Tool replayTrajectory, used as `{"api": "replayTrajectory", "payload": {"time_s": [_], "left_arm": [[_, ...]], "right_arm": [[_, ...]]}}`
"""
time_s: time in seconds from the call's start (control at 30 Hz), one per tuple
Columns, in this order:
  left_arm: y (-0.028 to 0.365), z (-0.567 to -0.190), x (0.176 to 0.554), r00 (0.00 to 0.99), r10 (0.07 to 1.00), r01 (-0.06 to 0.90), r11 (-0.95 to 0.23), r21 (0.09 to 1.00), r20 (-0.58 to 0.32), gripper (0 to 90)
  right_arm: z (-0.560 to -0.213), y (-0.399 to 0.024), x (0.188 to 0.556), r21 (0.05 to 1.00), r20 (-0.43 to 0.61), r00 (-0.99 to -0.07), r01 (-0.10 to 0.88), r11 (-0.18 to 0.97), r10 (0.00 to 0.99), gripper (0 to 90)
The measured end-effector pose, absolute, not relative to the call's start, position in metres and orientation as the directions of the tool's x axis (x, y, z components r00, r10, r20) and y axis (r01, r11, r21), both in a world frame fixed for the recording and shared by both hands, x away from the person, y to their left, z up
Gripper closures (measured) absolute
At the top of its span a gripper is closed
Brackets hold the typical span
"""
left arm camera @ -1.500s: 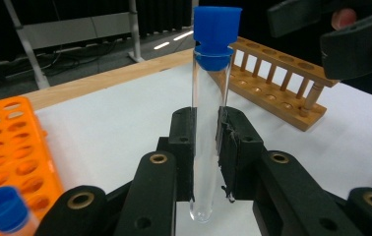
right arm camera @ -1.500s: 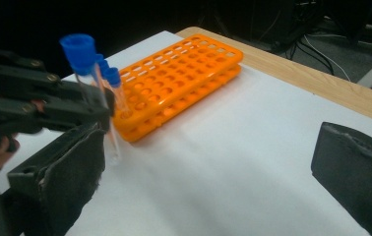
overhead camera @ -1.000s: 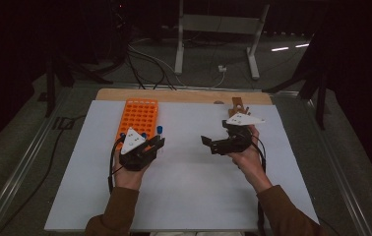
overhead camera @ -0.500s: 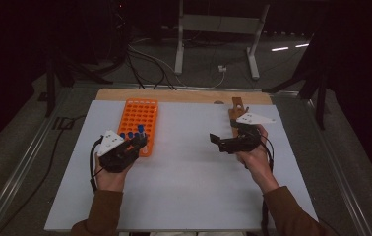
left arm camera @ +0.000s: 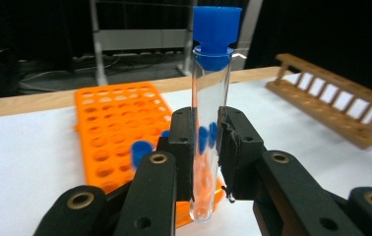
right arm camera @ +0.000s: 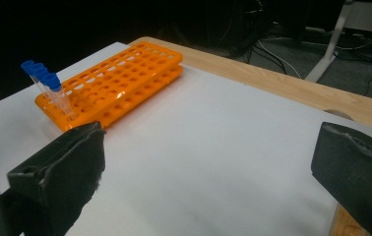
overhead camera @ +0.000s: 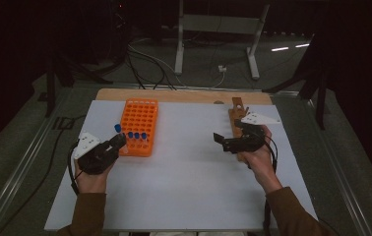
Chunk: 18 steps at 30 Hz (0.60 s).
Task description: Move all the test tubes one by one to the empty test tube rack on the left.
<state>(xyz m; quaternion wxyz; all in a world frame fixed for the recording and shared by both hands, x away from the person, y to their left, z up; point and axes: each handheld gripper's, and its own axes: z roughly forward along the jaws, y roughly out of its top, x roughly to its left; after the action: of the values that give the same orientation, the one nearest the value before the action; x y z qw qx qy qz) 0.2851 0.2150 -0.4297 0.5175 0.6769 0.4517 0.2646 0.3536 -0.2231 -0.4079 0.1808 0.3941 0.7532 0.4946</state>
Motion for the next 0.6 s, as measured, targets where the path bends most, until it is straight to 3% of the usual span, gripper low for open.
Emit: {"api": "replayTrajectory", "payload": {"time_s": [0.6], "left_arm": [[0.230, -0.454, 0.312, 0.334, 0.940, 0.336, -0.058, 0.940, -0.062, 78.0]], "right_arm": [[-0.409, -0.226, 0.352, 0.892, 0.125, -0.626, 0.410, 0.189, 0.770, 0.0]]}}
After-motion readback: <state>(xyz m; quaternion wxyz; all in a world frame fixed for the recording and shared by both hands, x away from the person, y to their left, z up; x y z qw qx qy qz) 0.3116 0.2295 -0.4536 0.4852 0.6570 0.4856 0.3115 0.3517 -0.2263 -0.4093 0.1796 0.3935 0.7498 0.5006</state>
